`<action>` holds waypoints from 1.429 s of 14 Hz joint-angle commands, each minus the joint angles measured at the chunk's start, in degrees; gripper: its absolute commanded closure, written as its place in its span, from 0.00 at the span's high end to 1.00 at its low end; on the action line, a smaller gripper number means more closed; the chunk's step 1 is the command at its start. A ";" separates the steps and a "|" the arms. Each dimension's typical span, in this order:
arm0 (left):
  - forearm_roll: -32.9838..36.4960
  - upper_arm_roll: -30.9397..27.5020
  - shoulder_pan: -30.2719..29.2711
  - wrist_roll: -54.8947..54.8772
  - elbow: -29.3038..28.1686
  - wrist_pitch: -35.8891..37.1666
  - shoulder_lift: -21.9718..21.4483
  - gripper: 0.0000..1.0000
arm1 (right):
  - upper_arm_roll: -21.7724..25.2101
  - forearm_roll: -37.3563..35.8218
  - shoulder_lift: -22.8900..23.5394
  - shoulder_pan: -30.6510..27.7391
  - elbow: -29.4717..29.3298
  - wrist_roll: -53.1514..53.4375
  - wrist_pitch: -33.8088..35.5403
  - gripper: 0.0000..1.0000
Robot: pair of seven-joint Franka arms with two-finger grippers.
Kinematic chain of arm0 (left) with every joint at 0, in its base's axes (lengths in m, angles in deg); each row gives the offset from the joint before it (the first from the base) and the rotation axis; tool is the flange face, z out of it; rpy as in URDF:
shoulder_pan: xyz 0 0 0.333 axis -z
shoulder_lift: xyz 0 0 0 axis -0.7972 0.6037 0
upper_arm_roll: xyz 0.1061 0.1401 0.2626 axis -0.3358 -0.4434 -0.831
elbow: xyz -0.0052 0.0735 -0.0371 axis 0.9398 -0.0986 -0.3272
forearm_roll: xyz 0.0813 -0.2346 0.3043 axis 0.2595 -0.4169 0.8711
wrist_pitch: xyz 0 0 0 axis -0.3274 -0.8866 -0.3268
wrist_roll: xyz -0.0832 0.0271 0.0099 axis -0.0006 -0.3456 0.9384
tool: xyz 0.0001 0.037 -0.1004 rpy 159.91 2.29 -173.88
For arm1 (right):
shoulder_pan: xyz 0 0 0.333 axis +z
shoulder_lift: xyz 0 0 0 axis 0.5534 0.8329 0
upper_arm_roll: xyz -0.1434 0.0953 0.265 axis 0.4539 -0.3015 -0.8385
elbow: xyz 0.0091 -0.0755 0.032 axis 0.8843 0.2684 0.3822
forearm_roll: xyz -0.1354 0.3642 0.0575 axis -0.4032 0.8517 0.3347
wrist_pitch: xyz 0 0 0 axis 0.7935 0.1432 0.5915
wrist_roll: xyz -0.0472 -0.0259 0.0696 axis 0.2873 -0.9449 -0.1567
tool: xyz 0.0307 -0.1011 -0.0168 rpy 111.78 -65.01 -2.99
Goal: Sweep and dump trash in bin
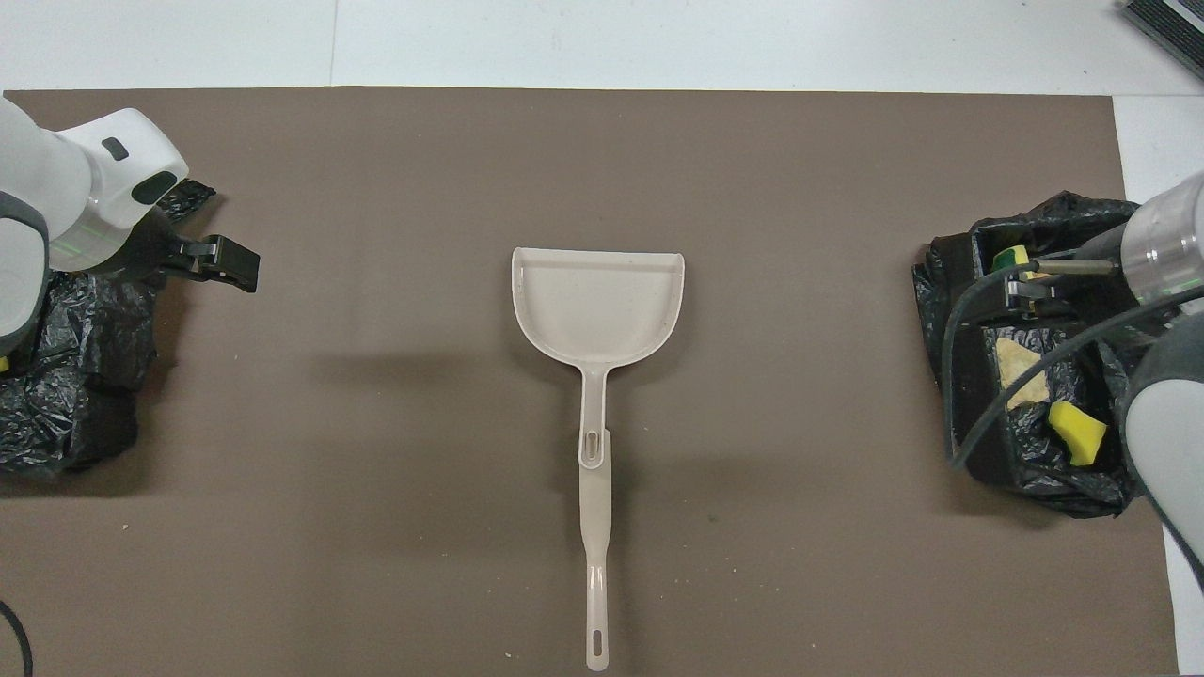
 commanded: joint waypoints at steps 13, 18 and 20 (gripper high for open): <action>-2.69 -29.11 26.13 -5.87 -1.10 8.48 -13.13 1.00 | -0.24 1.16 -1.31 -0.66 1.64 -1.06 -1.26 1.00; -2.87 -29.28 25.85 -6.48 -3.75 9.26 -14.98 1.00 | -0.24 0.90 -1.48 -0.48 1.90 -1.50 -1.26 1.00; -2.78 -29.28 25.85 -7.09 -3.66 9.62 -14.99 1.00 | -0.24 0.99 -1.48 -0.48 1.90 -1.50 -1.26 1.00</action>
